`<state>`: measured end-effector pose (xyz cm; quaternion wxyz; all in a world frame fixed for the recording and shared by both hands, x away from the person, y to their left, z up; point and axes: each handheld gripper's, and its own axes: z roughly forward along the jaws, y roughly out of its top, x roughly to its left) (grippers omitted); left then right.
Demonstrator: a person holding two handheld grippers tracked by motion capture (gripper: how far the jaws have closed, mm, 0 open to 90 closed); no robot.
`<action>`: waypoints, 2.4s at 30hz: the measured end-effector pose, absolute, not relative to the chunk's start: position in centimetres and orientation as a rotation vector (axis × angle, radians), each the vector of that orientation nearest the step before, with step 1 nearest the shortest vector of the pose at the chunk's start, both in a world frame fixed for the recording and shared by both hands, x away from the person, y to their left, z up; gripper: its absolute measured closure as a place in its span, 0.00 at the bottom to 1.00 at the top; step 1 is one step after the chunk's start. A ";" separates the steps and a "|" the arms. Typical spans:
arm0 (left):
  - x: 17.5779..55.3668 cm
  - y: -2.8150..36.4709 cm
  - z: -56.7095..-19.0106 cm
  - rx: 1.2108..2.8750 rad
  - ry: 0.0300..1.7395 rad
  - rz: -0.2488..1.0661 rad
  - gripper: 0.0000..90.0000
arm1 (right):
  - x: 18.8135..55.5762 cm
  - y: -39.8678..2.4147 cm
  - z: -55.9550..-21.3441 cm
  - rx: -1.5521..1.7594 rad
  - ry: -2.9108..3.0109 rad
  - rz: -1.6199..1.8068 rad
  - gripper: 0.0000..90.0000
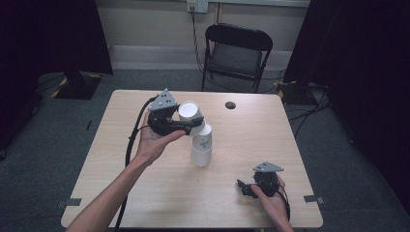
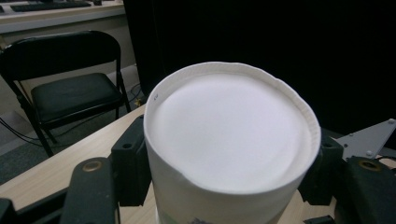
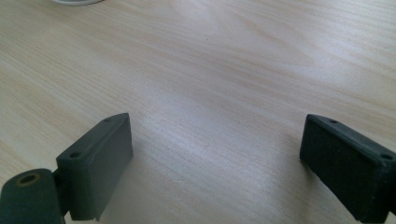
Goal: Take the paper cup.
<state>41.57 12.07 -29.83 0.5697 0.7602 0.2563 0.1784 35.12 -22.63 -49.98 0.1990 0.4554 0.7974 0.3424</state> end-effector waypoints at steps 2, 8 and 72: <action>41.5 12.4 -29.8 1.779 0.603 0.416 0.37 | 35.1 -22.6 -50.0 1.273 2.230 0.958 0.10; 41.2 14.2 -30.1 1.782 0.632 0.419 0.37 | 35.1 -22.6 -50.0 1.274 2.230 0.958 0.10; 34.9 20.2 -38.6 1.611 0.837 -0.023 0.38 | 33.1 -8.3 -41.7 0.626 2.350 1.466 0.54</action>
